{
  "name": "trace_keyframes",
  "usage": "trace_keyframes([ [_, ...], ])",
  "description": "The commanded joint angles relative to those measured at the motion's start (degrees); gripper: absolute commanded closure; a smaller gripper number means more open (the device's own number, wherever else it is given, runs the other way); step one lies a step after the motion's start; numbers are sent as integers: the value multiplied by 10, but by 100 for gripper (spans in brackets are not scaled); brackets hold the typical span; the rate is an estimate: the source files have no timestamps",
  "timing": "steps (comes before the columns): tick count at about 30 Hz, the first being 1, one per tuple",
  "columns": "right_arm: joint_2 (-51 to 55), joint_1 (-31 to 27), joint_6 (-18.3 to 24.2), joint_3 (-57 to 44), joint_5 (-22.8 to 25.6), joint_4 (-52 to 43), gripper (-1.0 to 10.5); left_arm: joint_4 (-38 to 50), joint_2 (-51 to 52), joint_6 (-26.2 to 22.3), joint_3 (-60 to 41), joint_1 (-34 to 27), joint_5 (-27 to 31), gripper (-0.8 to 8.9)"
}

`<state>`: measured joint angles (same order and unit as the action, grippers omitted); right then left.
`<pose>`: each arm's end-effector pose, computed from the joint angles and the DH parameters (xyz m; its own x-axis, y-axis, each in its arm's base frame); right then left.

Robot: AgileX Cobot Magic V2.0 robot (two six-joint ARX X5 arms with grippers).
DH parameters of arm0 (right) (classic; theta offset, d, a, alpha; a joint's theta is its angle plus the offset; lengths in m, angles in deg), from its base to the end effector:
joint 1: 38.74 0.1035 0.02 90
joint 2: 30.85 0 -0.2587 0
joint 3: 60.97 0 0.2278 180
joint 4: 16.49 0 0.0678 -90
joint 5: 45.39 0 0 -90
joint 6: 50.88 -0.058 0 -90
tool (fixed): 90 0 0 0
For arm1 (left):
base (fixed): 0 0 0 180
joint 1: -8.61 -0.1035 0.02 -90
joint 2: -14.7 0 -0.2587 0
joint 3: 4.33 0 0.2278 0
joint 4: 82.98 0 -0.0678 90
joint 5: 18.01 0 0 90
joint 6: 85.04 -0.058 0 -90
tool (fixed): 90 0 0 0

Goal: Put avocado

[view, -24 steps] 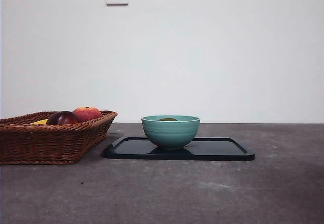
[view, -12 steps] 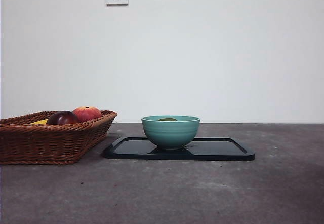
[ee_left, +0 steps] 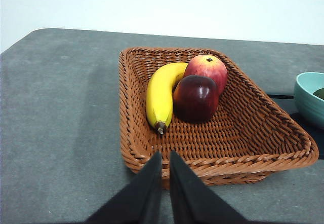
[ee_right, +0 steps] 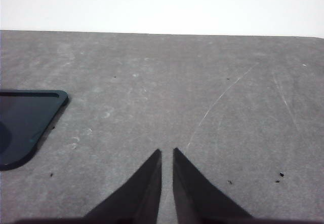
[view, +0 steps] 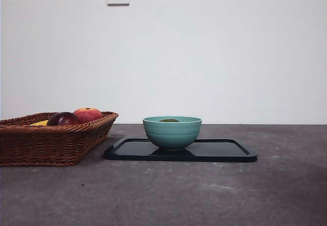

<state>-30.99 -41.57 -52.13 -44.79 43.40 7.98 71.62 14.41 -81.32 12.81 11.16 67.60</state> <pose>0.1046 -0.0039 0.1486 0.9888 -0.0277 -0.1466 0.0317 0.9992 0.0247 0.1033 -0.0090 0.1522 0.9816 -0.1203 -0.1482 0.1101 0.9910 -0.0755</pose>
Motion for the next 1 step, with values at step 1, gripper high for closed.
trace_keyframes([
  [1, -1, -1, 6, -3, 3, -6, 913, -5, 1, -7, -12, 1, 3, 789],
])
